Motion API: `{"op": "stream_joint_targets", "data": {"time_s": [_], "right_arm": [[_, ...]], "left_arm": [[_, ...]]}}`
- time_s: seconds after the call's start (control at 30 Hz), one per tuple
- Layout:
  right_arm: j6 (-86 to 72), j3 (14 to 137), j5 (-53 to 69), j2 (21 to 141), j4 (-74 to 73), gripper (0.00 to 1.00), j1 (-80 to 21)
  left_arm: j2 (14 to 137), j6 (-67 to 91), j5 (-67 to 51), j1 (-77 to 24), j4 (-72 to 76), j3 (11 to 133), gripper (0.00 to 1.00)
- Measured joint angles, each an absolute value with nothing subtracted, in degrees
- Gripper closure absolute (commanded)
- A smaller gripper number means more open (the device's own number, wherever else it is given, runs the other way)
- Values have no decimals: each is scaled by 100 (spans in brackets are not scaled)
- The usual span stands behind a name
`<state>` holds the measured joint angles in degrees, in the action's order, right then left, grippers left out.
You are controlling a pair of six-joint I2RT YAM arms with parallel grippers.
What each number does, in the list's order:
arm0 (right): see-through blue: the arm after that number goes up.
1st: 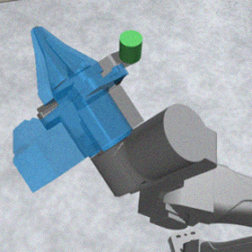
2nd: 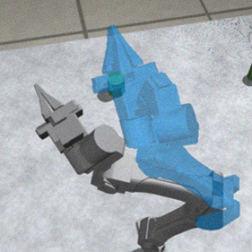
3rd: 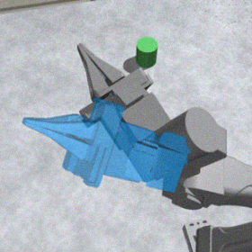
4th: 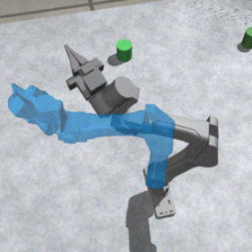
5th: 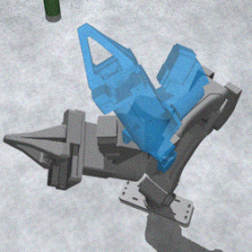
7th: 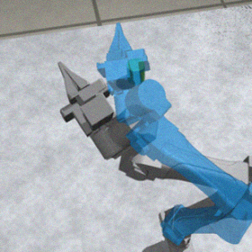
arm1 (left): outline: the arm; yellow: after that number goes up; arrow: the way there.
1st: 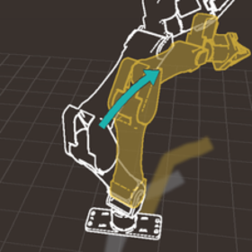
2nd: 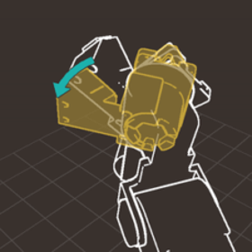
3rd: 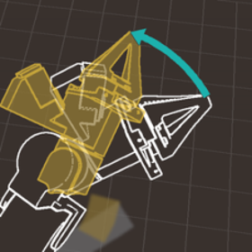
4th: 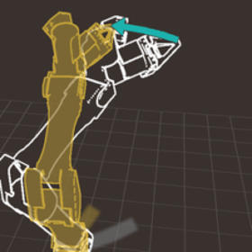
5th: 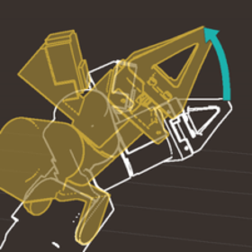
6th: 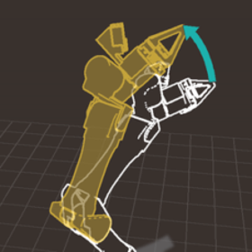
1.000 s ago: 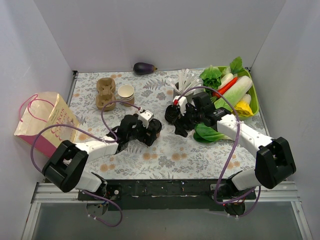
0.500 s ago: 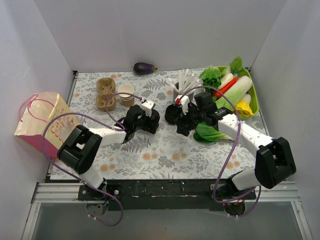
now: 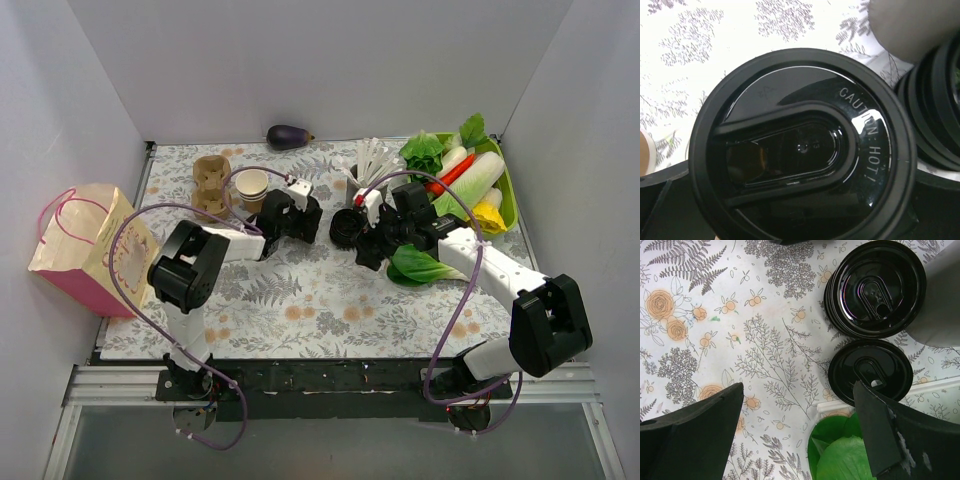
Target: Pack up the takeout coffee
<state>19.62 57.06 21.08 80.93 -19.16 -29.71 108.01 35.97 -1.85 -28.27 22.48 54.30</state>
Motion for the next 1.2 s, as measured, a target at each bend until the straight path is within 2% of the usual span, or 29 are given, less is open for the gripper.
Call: {"op": "stream_joint_targets", "data": {"time_s": [0.2,0.4,0.67,0.83,1.0,1.2], "right_arm": [[1964,5653,2110,8093,-1896,2,-2936],[1964,5647,2115,8093,-1881,2,-2897],[1964,5614,2115,8023,-1796,2,-2821],[1962,5553,2117,7839,-1791,2,-2755],[1964,5524,2152,7566,-1793,2,-2628],[1962,5450,2364,7336,-1820,4,-2547]], "left_arm": [[11279,3476,-185,-2749,2274,5918,2],[11174,3500,-252,-2746,2071,5878,2],[9723,3594,-956,-2738,1288,4856,2],[8825,3444,-1490,-2692,333,4860,2],[8342,3135,-1964,-2322,-1122,6171,22],[9006,2534,-2460,-1406,-2738,8464,30]]}}
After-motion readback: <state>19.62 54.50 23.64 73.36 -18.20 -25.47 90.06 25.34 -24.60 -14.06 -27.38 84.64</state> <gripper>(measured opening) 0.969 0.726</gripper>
